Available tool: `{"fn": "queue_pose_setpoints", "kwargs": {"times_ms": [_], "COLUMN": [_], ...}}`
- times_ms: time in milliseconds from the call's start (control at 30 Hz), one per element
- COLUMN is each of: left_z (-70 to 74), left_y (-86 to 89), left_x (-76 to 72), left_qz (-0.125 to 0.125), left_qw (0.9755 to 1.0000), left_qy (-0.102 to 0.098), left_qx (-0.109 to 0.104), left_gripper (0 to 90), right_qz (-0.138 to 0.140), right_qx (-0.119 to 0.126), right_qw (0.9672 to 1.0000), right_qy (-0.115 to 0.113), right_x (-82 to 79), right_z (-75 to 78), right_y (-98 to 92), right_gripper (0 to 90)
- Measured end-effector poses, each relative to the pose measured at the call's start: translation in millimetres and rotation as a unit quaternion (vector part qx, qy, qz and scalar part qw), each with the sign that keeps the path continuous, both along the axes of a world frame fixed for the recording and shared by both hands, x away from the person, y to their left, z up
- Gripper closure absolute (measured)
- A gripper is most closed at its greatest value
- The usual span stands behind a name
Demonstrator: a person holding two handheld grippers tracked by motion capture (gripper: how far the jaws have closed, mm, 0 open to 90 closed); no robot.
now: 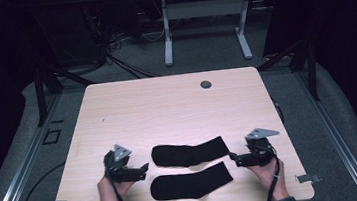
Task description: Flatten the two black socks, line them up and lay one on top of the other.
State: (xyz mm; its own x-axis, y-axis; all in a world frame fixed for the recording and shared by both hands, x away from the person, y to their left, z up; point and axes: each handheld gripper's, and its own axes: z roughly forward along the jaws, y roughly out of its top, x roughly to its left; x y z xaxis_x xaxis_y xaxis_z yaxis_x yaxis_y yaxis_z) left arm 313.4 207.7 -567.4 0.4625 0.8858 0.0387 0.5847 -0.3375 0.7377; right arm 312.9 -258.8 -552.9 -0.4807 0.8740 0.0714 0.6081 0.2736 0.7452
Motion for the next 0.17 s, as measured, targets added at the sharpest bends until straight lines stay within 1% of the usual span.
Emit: {"fn": "queue_pose_setpoints", "kwargs": {"times_ms": [33, 67, 100, 133, 167], "left_z": [0.0, -4.5, -8.7, -14.8, -14.8], "left_y": [0.0, 9.3, 17.1, 27.7, 27.7], "left_x": [0.0, -3.2, -5.0, -8.5, -8.5], "left_qz": [0.000, 0.009, 0.018, 0.032, 0.032], "left_qw": [1.0000, 1.0000, 0.9998, 0.9994, 0.9994], "left_qy": [0.000, -0.001, 0.007, 0.011, 0.011], "left_qx": [0.000, -0.002, -0.002, 0.003, 0.003], "left_gripper": [0.0, 0.0, 0.0, 0.0, 0.0], "right_qz": [0.000, -0.021, -0.021, -0.035, -0.035], "right_qx": [0.000, -0.016, -0.016, -0.025, -0.025], "right_qw": [1.0000, 0.9997, 0.9997, 0.9991, 0.9991], "right_qy": [0.000, 0.001, 0.001, 0.007, 0.007], "right_x": [0.0, -9.6, -9.6, -15.8, -15.8], "right_z": [0.0, -5.9, -5.9, -13.5, -13.5], "right_y": [0.0, -14.4, -14.4, -25.7, -25.7], "right_gripper": [3.2, 0.0, 0.0, 0.0, 0.0]}}
